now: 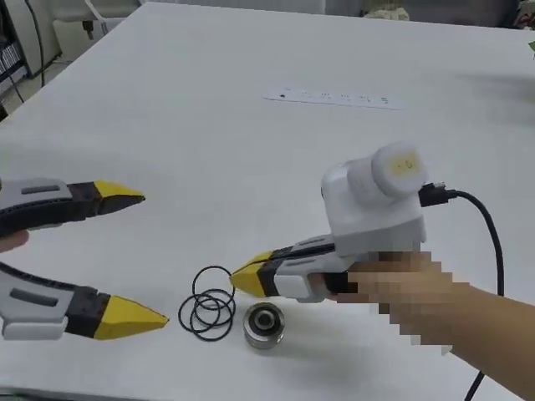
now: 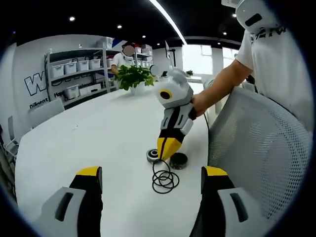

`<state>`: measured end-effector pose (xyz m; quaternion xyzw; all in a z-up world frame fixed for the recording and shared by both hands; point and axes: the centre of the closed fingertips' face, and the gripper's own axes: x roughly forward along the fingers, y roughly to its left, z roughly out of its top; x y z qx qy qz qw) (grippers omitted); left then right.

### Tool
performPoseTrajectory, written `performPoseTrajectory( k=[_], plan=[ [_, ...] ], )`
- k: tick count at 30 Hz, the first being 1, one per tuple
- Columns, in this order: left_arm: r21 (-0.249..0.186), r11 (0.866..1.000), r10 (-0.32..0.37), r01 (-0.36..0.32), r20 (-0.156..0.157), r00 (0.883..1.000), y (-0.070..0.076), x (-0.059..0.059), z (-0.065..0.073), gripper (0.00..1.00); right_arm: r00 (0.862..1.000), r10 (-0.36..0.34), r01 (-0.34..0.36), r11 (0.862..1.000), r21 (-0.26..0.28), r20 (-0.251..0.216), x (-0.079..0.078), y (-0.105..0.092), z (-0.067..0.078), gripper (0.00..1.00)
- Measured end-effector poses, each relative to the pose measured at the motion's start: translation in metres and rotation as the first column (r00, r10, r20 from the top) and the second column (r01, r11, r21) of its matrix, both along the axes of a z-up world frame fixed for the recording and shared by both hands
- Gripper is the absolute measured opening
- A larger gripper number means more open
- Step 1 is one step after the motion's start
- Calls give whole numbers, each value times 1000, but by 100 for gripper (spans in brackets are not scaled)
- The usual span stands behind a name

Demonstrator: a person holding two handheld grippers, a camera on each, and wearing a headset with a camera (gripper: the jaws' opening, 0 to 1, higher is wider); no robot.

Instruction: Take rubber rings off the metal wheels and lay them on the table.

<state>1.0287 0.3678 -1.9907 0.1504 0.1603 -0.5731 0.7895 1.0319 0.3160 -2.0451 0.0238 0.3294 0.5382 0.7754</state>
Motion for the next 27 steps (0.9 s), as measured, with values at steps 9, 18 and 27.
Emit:
performPoseTrajectory(
  k=[9,18,27],
  plan=[
    [6,999,53,-53,-37,998,9,-10,-13,90,999,39,-40,998,-52,-15,-5,8,-12,0],
    [-2,996,88,-88,-77,993,12,-16,-23,90,999,38,-37,995,-94,3,-1,8,-19,0],
    [-18,994,107,-109,-91,990,13,-17,-23,94,999,32,-28,994,-102,37,3,6,-15,4]
  ],
)
